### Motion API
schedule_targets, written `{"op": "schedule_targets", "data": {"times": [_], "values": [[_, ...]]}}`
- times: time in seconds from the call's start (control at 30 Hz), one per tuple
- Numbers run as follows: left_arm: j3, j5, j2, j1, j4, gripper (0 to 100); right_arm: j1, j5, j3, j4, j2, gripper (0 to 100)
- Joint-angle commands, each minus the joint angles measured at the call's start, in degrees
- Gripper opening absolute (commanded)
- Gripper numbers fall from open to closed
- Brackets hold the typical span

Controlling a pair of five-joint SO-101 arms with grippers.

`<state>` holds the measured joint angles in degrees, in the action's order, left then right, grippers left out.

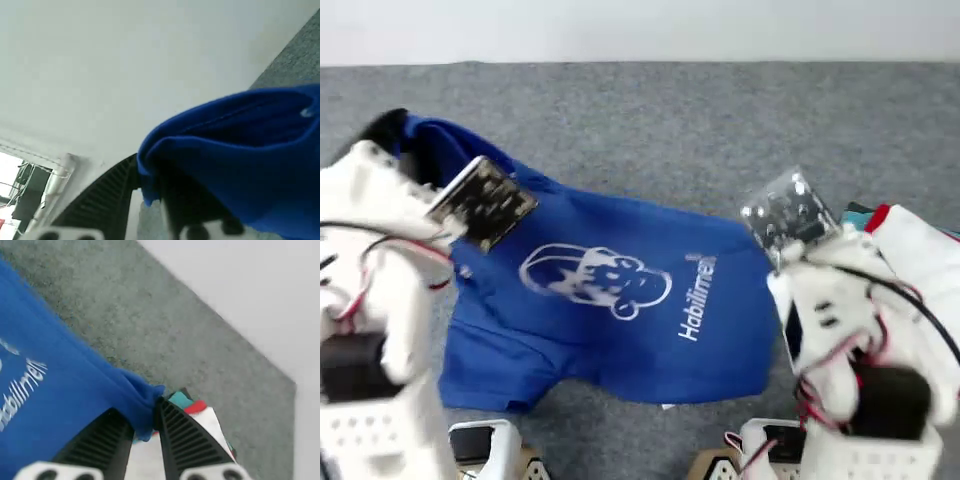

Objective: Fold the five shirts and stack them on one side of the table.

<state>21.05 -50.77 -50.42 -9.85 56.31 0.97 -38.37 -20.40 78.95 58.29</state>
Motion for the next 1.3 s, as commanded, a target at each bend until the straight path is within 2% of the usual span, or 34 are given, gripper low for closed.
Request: {"op": "schedule_targets", "data": {"times": [0.0, 0.2, 0.3, 0.5, 0.83, 1.07, 1.27], "values": [[12.3, -0.7, -0.3, -0.5, -17.3, 0, -0.5, 1.5, -5.7, -12.3, -0.7, 0.9], [29.4, -0.5, 0.1, -0.2, -44.1, 0, -0.5, 1.5, -13.7, -28.4, -6.6, 0.9], [31.1, -0.4, 3.5, -0.2, -50.4, 0, -0.5, 1.7, -13.7, -34.6, -11.3, 0.9], [21.1, -0.4, 17.1, -0.2, -50.8, 0, -0.6, 1.8, -13.6, -46.7, -18.4, 0.9], [-0.5, -0.4, 41.1, -0.1, -51.1, 0, -0.1, 1.5, -13.5, -60.7, -30.7, 0.9], [-14.1, -0.4, 54.3, 0.7, -50.8, 0, -0.3, 1.4, -3.8, -63.5, -44.9, 0.9], [-16.3, -0.6, 55.8, 0.7, -50.7, 0, -1.1, 1.4, 5.6, -63.3, -54.7, 0.9]]}}
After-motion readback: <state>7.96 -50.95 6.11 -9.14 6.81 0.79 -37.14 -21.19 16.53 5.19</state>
